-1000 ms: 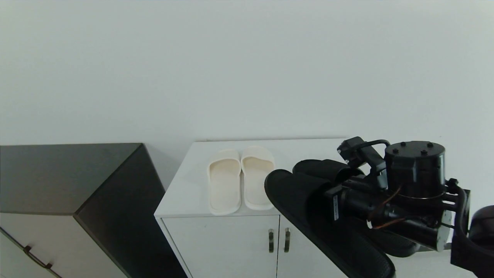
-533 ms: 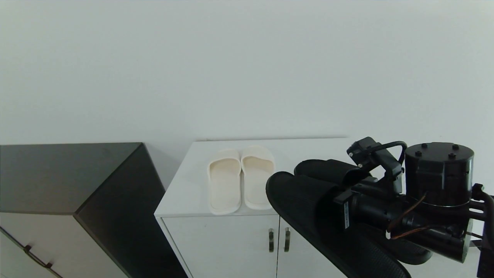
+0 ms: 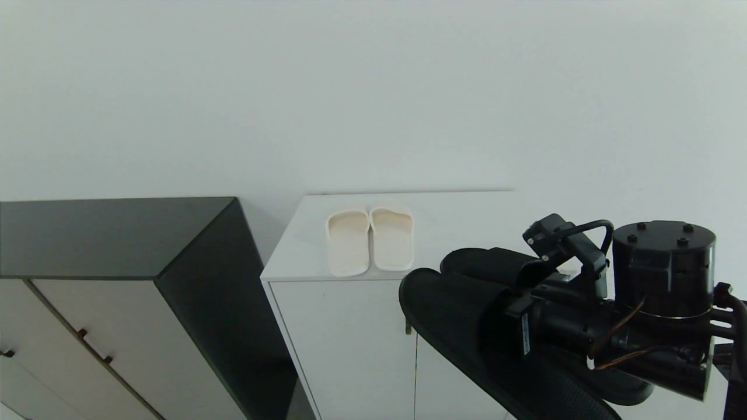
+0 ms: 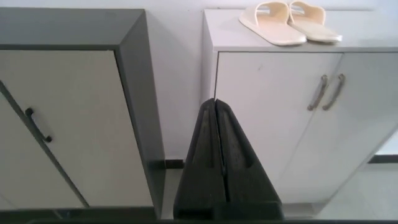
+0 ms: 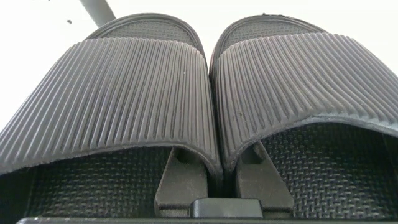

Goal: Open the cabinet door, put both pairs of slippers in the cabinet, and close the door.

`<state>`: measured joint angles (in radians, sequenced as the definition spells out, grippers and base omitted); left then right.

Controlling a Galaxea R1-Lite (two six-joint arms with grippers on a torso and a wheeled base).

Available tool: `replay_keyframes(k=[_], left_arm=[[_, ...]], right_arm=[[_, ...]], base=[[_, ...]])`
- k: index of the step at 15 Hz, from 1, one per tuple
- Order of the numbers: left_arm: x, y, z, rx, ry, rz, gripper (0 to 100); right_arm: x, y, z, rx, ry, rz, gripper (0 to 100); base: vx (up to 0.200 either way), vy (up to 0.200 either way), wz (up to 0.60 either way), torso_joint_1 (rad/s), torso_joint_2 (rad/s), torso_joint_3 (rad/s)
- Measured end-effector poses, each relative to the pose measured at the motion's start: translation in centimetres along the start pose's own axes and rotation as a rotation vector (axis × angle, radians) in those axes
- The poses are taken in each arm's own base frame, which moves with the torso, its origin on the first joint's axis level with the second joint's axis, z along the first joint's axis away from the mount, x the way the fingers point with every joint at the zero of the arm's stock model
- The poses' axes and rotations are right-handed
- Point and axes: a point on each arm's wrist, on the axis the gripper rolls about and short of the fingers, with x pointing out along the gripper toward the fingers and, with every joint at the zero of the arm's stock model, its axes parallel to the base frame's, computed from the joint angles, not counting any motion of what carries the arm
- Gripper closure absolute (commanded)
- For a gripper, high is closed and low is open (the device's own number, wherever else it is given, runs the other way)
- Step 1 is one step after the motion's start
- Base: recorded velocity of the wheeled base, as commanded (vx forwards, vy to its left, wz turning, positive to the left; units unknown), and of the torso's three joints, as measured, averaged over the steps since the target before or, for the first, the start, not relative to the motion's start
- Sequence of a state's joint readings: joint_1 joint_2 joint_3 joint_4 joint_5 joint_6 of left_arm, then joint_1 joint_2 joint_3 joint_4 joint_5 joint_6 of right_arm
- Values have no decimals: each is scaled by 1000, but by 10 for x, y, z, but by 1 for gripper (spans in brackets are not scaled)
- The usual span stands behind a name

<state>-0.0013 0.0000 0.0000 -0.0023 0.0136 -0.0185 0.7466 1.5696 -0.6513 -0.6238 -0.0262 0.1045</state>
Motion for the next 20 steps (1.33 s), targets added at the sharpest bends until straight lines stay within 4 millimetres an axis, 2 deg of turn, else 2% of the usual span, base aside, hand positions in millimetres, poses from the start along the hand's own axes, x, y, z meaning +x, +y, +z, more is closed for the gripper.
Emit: replay_keyframes(k=[14, 20], left_arm=[[0, 0, 0, -2, 0, 0, 100], [0, 0, 0, 3, 0, 1, 100]], right_arm=[[2, 0, -9, 1, 37, 20, 100], [2, 0, -10, 1, 39, 21, 100]], base=[[0, 0, 0, 0, 0, 0], [0, 0, 0, -161, 392, 221]])
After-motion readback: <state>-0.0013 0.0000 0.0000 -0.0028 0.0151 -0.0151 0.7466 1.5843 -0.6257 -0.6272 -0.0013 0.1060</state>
